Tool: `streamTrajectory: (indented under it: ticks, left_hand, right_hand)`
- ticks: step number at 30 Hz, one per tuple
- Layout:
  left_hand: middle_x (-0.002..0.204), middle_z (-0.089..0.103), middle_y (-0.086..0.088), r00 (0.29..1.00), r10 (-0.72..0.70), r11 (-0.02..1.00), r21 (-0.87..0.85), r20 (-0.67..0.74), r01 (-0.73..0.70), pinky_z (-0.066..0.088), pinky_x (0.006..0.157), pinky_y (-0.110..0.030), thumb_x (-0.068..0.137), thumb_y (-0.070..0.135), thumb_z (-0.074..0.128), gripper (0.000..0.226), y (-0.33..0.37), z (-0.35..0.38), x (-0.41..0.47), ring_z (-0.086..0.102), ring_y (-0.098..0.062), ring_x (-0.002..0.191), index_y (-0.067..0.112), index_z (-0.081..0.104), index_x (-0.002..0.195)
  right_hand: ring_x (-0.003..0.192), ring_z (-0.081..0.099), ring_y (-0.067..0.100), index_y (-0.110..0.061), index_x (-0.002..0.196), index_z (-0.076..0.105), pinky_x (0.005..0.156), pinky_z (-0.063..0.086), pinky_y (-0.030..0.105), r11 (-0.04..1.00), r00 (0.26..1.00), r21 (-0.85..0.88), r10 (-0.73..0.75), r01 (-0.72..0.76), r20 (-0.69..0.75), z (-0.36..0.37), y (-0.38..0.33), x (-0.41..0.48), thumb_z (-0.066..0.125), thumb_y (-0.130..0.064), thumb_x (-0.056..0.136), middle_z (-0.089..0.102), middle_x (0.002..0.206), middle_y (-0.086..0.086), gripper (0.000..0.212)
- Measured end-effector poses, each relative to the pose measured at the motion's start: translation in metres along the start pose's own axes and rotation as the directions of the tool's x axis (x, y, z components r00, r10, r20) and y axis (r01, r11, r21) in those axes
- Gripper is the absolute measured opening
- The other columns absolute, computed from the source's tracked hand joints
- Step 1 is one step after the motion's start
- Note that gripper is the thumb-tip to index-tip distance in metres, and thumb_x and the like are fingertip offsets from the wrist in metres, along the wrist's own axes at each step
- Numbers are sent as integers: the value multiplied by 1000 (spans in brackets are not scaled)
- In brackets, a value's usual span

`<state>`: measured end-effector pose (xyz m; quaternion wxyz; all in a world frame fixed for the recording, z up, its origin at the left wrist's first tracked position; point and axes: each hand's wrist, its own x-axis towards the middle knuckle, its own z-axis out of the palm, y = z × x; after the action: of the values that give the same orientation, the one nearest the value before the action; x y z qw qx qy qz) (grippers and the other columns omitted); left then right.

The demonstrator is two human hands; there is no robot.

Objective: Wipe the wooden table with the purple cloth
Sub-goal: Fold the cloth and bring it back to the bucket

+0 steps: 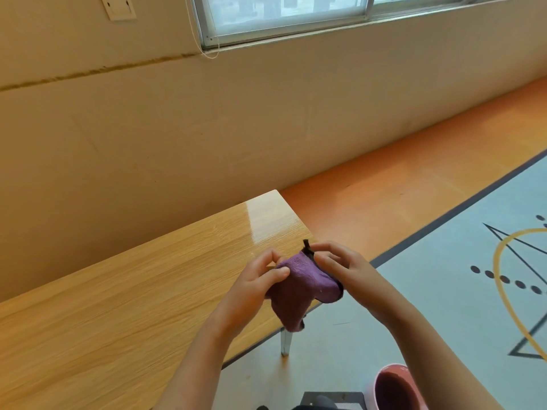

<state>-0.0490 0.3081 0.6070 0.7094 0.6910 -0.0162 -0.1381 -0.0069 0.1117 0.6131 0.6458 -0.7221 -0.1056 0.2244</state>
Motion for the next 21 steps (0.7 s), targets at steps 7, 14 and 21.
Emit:
streamTrajectory:
  ticks: [7,14,21]
  left_hand:
    - [82,54,-3,995,-84,957,-274,53,96,42,53,-21,85,28,55,15,-1,-2,0,52,-11,70,17,46,89]
    - [76,57,-2,993,-113,992,-54,15,114,39,49,-20,98,26,51,12,-4,-7,4,56,-14,64,21,43,91]
    - [70,60,-1,979,-177,979,116,96,166,41,51,-23,100,23,47,14,-10,-16,11,55,-14,59,13,41,94]
  right_hand:
    - [107,53,25,-9,129,53,91,40,37,940,945,307,45,-150,323,1,12,2,70,-55,74,57,119,17,74]
    - [95,62,24,-4,107,61,78,51,27,955,983,282,41,-91,178,-1,16,6,68,-12,77,65,100,14,32]
    - [73,50,13,4,78,50,65,39,21,996,1000,87,5,-7,22,-3,20,-3,70,-11,72,51,73,5,26]
